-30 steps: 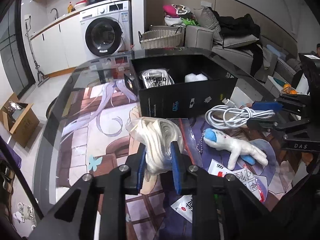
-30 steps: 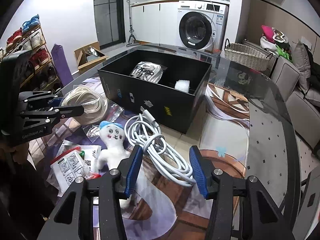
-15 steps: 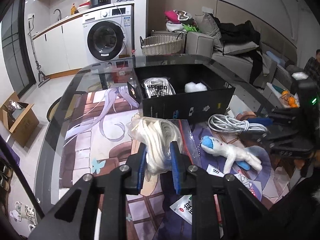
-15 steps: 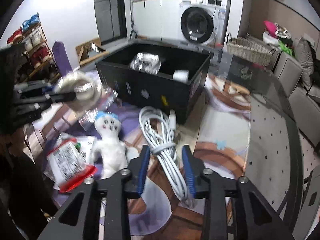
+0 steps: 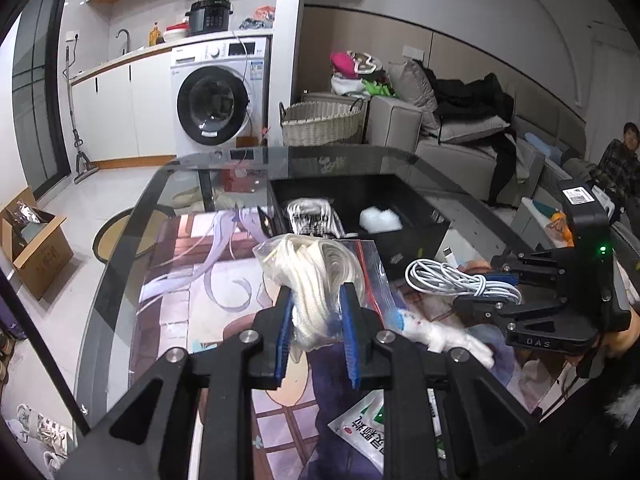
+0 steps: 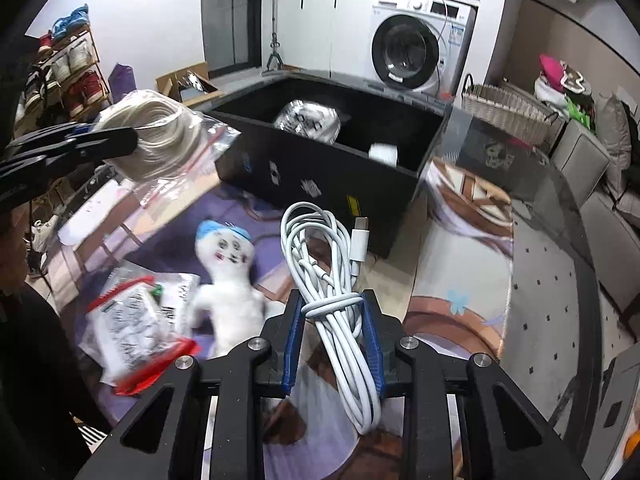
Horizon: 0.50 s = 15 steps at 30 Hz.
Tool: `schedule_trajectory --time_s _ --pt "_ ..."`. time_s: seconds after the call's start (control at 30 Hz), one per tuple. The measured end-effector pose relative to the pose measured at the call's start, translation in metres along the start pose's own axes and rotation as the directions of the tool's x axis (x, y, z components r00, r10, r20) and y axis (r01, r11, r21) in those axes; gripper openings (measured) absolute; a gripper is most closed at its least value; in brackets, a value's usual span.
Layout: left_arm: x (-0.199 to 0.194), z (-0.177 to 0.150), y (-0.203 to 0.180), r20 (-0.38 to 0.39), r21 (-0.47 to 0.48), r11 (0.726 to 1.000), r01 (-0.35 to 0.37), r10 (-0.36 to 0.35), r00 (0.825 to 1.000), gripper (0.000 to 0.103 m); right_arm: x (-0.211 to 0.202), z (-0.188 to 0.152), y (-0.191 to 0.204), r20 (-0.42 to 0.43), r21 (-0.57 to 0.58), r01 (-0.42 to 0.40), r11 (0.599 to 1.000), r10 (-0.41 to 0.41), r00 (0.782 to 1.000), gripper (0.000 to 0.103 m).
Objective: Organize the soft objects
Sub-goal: 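Lower the strap and cable into the black box and open both grippers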
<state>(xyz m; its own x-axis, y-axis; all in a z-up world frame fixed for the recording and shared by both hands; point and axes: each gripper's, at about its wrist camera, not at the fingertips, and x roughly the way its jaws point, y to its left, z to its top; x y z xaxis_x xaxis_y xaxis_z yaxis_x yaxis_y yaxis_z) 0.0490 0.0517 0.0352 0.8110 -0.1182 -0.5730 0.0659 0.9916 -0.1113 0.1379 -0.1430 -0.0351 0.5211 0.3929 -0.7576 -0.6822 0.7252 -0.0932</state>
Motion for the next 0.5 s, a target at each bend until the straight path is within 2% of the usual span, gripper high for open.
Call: schedule_trajectory --time_s 0.27,0.5 --pt "-0.016 0.013 0.005 0.079 -0.047 0.999 0.025 -0.021 0.997 0.020 -0.045 0.015 0.009 0.113 0.008 -0.032 0.999 0.031 0.993 0.028" --pt "-0.012 0.031 0.003 0.116 -0.044 0.998 0.039 -0.033 0.993 0.020 -0.062 0.037 0.012 0.188 0.025 -0.012 1.000 0.007 0.982 0.028"
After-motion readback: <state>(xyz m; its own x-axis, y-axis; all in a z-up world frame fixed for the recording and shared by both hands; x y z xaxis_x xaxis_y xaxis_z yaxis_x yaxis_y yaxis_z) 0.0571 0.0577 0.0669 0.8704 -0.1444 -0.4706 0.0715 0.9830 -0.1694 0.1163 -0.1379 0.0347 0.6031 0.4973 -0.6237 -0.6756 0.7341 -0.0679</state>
